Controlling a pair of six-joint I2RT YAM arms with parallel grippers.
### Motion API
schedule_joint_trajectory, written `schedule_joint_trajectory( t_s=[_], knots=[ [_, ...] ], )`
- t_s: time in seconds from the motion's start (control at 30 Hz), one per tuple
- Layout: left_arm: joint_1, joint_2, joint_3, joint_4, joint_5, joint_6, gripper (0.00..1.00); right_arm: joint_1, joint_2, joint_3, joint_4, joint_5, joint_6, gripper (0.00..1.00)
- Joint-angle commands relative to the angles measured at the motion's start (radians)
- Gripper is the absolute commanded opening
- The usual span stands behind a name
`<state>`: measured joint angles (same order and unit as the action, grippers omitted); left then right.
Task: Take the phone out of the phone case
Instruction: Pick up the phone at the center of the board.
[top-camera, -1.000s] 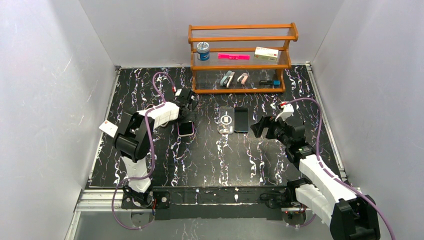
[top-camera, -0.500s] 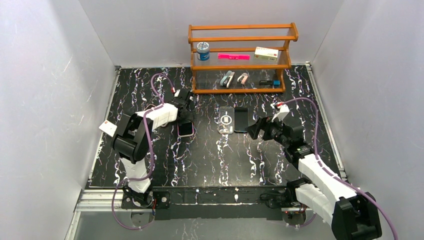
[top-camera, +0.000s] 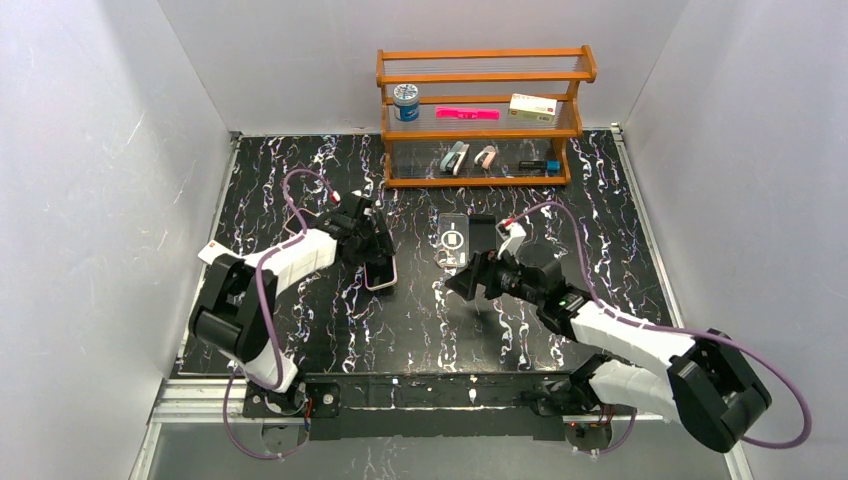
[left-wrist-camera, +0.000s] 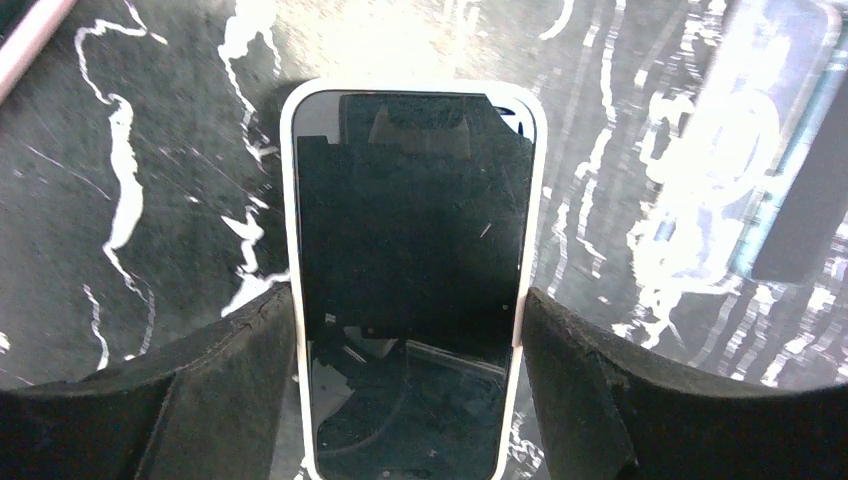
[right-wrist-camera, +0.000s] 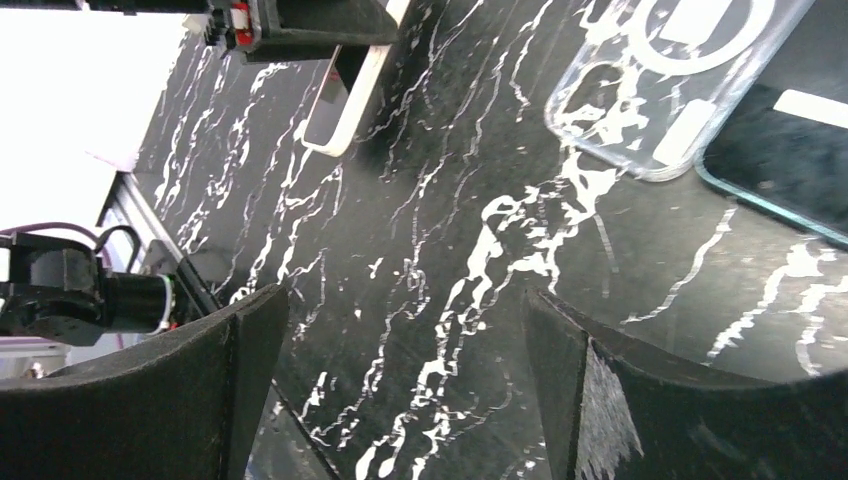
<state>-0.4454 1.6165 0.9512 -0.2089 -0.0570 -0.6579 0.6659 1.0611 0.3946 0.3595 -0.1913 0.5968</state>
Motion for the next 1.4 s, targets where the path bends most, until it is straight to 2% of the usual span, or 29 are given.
schedule_joint_trajectory(
  t_s=[0.0, 0.3, 0.57, 0.7, 0.8, 0.97, 1.03, 1.1, 1.17, 1.2, 1.27, 1.37],
  knots=[
    [-0.008, -0.142, -0.058, 0.115, 0.097, -0.099, 0.11, 0.083, 0.062, 0.052, 0.144, 0.074, 0.104, 0.92],
    [-0.053, -0.331, -0.205, 0.25, 0.118, -0.223, 0.03, 0.267, 0.271, 0.231, 0.151, 0.22, 0.124, 0.89],
    [-0.104, -0.416, -0.279, 0.339, 0.114, -0.303, 0.02, 0.318, 0.404, 0.339, 0.129, 0.289, 0.122, 0.86],
    [-0.114, -0.447, -0.302, 0.382, 0.114, -0.326, 0.02, 0.324, 0.439, 0.355, 0.124, 0.303, 0.126, 0.81],
    [-0.119, -0.462, -0.308, 0.385, 0.119, -0.32, 0.04, 0.324, 0.445, 0.359, 0.13, 0.308, 0.125, 0.7],
    [-0.119, -0.482, -0.326, 0.383, 0.122, -0.296, 0.11, 0.323, 0.433, 0.353, 0.156, 0.286, 0.112, 0.3],
    [-0.119, -0.483, -0.329, 0.39, 0.133, -0.287, 0.17, 0.322, 0.427, 0.348, 0.178, 0.271, 0.106, 0.13],
    [-0.119, -0.487, -0.325, 0.378, 0.134, -0.259, 0.29, 0.324, 0.417, 0.344, 0.185, 0.247, 0.103, 0.01],
    [-0.119, -0.502, -0.323, 0.368, 0.129, -0.233, 0.44, 0.324, 0.401, 0.336, 0.188, 0.231, 0.101, 0.01],
    [-0.119, -0.511, -0.319, 0.363, 0.122, -0.215, 0.56, 0.324, 0.39, 0.328, 0.193, 0.225, 0.103, 0.01],
    [-0.119, -0.532, -0.31, 0.35, 0.113, -0.178, 0.71, 0.321, 0.366, 0.31, 0.197, 0.213, 0.103, 0.01],
    [-0.118, -0.564, -0.29, 0.321, 0.113, -0.109, 0.83, 0.309, 0.324, 0.288, 0.201, 0.198, 0.102, 0.01]
  ],
)
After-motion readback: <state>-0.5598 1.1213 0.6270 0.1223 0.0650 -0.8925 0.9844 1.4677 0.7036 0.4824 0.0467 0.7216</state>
